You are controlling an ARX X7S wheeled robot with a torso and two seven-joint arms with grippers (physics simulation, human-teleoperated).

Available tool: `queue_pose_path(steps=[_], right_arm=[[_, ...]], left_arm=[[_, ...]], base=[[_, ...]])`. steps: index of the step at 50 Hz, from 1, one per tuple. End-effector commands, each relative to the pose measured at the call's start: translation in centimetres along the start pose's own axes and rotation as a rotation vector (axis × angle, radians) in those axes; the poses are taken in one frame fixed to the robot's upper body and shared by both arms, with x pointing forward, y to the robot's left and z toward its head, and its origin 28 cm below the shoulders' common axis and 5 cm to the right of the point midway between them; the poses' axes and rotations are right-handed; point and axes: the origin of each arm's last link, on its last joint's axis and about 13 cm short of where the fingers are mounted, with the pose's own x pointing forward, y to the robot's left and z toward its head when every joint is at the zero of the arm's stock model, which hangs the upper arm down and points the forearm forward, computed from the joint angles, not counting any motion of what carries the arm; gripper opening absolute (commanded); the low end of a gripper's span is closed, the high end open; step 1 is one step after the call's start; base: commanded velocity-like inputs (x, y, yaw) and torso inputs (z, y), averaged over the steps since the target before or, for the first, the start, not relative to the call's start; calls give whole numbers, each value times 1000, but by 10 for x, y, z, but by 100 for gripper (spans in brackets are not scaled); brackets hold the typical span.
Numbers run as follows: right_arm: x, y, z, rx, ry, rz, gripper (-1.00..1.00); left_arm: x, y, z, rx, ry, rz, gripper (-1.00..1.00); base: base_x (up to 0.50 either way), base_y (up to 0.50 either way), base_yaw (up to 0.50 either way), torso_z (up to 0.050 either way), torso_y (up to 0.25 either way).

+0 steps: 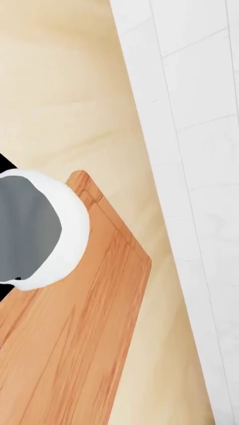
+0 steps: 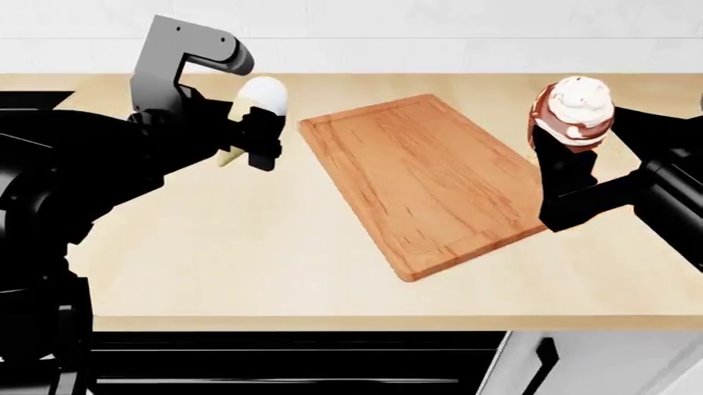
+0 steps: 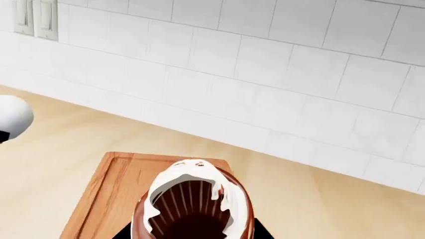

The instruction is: Move the dessert items from the plate to the tray.

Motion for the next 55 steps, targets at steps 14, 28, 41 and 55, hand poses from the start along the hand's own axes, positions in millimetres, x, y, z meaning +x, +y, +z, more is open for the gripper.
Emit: queue_pose_path(steps=[14, 28, 41, 55], right_arm=[[1, 0, -2, -7, -9, -12, -100], [1, 0, 0, -9, -12, -9, -100], [1, 1, -1, -18, -11, 1, -100], [0, 2, -1, -20, -8, 8, -100]], left_arm=[[0, 0, -3, -13, -3, -5, -100], [0, 0, -2, -11, -4, -6, -100], [1, 0, -2, -10, -6, -6, -100], [1, 0, -4, -13, -3, -6, -100]], base=[[0, 0, 0, 0, 1], [-1, -323, 0, 0, 0], [270, -41, 0, 0, 1], [159, 0, 0, 0, 0]])
